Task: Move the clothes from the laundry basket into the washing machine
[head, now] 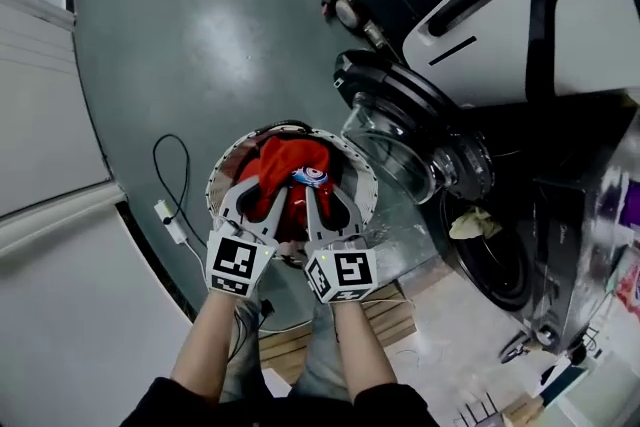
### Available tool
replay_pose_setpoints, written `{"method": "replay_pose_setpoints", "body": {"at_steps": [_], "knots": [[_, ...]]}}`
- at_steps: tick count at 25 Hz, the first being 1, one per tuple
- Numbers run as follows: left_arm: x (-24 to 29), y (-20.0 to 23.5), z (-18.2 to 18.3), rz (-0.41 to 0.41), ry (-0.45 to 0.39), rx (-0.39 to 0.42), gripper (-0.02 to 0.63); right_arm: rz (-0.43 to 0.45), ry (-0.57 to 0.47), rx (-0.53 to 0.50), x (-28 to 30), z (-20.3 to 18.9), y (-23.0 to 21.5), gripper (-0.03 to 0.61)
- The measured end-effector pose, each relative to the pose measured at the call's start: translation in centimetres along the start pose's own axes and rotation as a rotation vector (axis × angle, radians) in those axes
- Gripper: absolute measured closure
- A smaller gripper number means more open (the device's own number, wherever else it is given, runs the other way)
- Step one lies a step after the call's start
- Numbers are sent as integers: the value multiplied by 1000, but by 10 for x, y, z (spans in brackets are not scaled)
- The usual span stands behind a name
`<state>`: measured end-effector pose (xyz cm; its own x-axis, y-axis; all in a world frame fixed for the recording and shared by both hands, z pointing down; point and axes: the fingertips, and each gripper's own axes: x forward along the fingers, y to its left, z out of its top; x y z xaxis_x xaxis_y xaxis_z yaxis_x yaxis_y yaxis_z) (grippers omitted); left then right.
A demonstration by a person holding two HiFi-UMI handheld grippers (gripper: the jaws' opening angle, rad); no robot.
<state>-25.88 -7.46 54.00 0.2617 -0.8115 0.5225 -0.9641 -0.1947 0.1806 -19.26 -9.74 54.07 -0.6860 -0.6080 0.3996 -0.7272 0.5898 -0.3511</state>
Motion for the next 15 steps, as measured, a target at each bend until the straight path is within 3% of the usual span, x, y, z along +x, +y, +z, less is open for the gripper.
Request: {"method": "replay_pose_setpoints", "body": {"at_steps": [8, 15], "knots": [[-64, -16, 145, -30, -155, 147, 525, 15, -200, -77, -44, 149, 49, 514], [-111, -49, 253, -137, -303, 282, 525, -68, -369, -142, -100, 255, 76, 513]]}}
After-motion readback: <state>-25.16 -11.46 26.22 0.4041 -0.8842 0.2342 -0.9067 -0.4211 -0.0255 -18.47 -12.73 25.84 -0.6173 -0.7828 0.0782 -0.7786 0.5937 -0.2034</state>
